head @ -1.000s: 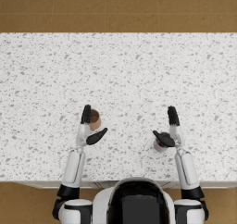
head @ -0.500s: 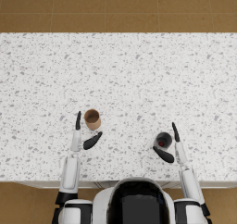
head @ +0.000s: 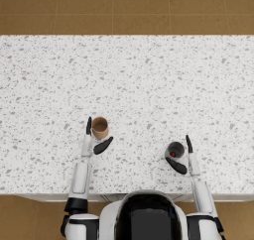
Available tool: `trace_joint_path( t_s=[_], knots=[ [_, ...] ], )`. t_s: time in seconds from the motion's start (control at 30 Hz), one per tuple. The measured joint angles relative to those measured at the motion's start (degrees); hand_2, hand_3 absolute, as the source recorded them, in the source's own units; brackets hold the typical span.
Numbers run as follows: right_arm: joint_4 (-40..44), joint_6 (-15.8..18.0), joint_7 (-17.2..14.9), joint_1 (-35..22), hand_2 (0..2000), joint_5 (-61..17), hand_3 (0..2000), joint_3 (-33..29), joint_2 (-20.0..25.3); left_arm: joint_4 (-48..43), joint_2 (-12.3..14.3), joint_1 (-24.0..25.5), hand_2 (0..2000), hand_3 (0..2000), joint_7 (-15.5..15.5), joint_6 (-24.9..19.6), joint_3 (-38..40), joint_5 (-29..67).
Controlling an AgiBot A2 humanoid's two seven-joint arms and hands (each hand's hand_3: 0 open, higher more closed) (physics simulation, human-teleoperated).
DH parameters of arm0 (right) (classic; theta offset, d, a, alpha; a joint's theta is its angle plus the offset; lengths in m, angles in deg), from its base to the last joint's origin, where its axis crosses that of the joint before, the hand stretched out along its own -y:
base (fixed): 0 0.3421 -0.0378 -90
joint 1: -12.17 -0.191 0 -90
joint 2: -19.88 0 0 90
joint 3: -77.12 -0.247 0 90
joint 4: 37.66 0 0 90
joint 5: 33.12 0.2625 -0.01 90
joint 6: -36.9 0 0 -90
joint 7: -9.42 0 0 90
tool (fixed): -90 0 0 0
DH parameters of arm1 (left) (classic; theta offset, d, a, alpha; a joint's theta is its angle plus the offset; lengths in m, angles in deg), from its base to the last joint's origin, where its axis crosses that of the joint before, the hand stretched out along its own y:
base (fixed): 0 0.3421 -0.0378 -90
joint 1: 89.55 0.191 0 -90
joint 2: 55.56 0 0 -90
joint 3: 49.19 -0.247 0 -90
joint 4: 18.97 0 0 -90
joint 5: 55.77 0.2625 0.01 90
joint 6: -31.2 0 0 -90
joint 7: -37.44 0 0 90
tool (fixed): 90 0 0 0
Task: Pick up two cups and pour the berry on the right into the cup on the left
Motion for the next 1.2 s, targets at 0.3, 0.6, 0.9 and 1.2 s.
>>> trace_joint_path(
  t_s=[0.3, 0.6, 0.9, 1.2],
  knots=[
    [5.9, -0.1, 0.0, -3.4, 0, 0.0, 0, 2.8, 2.3, 6.4, 1.7, -3.2, 0, 0, 0.1, -0.1, -0.6, 0.0],
    [9.0, 0.8, 0.1, -5.5, 0, 0.0, 0, 3.4, 4.1, 15.4, 3.2, -6.9, 0, 0, 0.1, -0.5, -1.3, 0.0],
    [9.4, 3.2, 0.0, -6.1, 2000, 0.0, 653, 4.0, 5.3, 19.7, 4.5, -9.9, 2000, 653, 0.2, -0.9, -1.0, 0.0],
    [6.9, 8.8, 0.5, -6.9, 2000, 0.0, 1280, 2.2, 6.6, 12.7, 4.4, -6.7, 2000, 1280, 0.2, -2.0, -1.0, 0.0]
  ],
)
